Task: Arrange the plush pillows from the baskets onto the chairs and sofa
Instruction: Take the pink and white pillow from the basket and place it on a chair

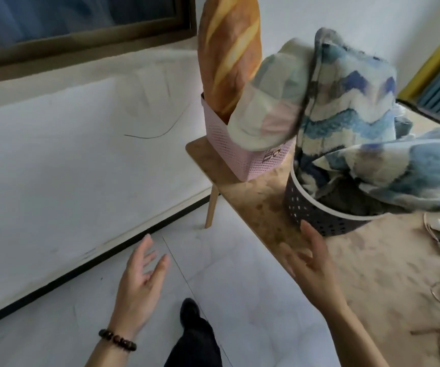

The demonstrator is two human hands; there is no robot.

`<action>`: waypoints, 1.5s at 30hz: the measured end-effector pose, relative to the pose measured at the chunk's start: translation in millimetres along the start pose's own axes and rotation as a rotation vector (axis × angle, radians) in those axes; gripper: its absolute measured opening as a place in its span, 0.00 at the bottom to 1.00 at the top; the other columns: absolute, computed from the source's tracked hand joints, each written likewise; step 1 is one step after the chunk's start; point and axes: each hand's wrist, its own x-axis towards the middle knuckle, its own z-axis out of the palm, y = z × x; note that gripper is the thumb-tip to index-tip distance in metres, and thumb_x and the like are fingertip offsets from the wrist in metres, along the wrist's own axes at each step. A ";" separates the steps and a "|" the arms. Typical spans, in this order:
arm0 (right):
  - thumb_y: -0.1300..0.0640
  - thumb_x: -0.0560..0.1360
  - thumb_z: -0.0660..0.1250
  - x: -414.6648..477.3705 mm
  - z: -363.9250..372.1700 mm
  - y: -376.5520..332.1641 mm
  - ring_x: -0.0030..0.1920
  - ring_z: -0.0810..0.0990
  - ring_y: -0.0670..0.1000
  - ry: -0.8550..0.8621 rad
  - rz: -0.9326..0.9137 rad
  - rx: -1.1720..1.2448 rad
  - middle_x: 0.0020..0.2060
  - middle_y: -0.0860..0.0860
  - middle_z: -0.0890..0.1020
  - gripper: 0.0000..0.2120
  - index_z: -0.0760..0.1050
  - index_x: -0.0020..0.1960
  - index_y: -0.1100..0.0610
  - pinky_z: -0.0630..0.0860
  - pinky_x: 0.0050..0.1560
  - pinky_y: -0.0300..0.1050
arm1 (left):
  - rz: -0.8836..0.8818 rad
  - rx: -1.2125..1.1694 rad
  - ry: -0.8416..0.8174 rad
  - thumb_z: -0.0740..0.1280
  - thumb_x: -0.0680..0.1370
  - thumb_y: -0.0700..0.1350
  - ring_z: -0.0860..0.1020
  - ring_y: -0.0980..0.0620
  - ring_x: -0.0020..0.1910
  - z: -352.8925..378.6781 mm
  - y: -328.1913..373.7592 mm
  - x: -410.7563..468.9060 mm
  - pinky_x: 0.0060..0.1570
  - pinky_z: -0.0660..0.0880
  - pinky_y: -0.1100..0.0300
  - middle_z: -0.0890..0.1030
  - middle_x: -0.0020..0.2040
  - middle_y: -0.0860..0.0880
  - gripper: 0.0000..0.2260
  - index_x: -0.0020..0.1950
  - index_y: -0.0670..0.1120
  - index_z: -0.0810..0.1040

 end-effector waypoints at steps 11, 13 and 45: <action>0.41 0.74 0.70 185.0 45.9 -129.5 0.73 0.69 0.44 0.294 -0.110 0.041 0.74 0.44 0.67 0.39 0.61 0.80 0.49 0.75 0.69 0.50 | 0.303 0.176 -0.304 0.68 0.81 0.49 0.71 0.58 0.69 24.8 122.0 287.4 0.58 0.71 0.66 0.69 0.74 0.54 0.28 0.80 0.51 0.62; 0.36 0.72 0.69 213.2 50.8 -138.2 0.72 0.68 0.43 0.339 -0.113 0.029 0.72 0.41 0.65 0.42 0.59 0.80 0.49 0.74 0.68 0.48 | 0.313 0.232 -0.357 0.68 0.81 0.50 0.70 0.59 0.67 47.6 125.3 320.0 0.60 0.71 0.61 0.69 0.75 0.53 0.28 0.79 0.53 0.63; 0.61 0.65 0.82 272.4 150.2 -296.9 0.53 0.85 0.46 1.590 -0.110 0.312 0.52 0.52 0.85 0.28 0.75 0.61 0.64 0.81 0.56 0.45 | 0.977 0.541 -1.248 0.56 0.86 0.51 0.75 0.41 0.60 168.0 115.1 542.2 0.56 0.63 0.55 0.79 0.59 0.43 0.15 0.61 0.44 0.78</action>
